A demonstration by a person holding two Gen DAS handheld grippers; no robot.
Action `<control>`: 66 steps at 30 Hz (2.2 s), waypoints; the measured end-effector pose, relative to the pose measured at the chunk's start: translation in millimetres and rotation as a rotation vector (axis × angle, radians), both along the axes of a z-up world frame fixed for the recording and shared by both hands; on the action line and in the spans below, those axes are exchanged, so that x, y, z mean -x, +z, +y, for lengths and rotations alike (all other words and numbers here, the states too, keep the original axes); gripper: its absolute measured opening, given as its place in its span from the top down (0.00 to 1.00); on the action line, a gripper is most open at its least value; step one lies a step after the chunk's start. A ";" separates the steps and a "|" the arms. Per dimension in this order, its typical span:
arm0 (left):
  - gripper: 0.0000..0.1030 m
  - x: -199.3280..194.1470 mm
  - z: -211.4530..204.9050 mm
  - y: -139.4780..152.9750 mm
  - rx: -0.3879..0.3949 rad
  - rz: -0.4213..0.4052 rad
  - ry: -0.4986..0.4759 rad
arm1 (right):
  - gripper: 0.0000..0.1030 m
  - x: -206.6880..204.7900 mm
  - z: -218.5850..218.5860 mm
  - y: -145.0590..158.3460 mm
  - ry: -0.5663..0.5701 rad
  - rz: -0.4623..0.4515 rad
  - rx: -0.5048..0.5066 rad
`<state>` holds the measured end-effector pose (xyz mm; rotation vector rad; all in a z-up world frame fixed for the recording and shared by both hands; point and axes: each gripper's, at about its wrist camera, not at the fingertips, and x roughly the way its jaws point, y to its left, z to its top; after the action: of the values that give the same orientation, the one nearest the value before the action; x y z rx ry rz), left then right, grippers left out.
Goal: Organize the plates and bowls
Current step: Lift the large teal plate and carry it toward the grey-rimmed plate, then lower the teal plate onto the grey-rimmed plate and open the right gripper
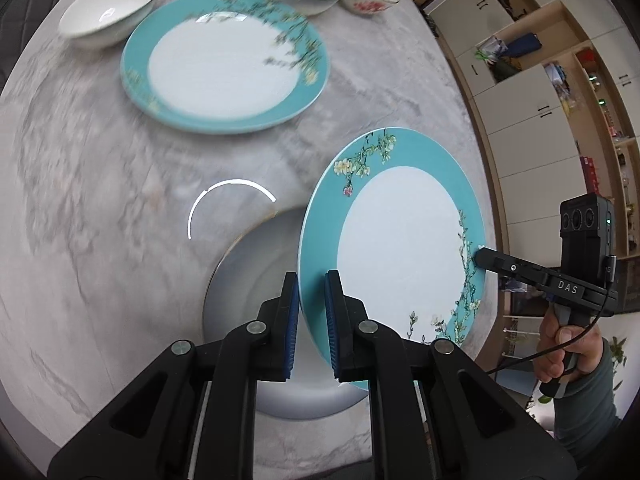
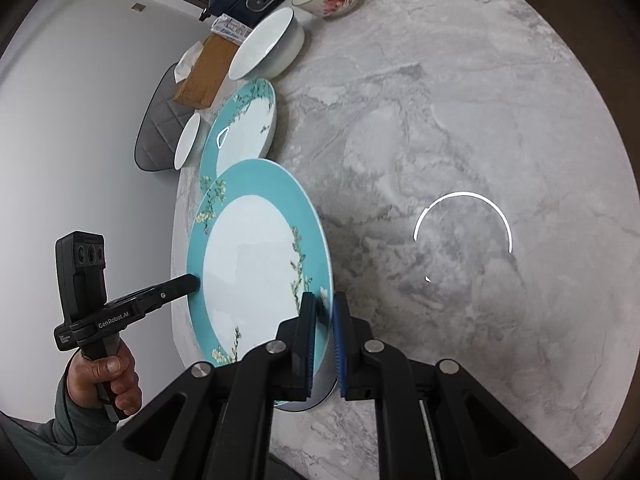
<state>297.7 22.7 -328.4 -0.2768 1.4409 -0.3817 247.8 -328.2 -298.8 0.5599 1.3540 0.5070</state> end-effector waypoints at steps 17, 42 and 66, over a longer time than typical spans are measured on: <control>0.88 54.4 56.6 -58.4 -0.011 0.056 0.062 | 0.89 25.1 57.8 -39.8 0.071 0.041 0.105; 0.82 54.9 25.8 -46.0 -0.171 -0.018 -0.003 | 0.85 28.6 97.0 -40.8 0.092 0.009 0.314; 0.38 60.9 20.9 -41.3 -0.132 -0.047 0.015 | 0.33 37.2 130.2 -28.2 0.107 -0.134 0.606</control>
<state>236.8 43.5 -369.8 -0.1714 1.4106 -0.2776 210.6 -198.0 -327.0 -0.0432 1.3286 0.1937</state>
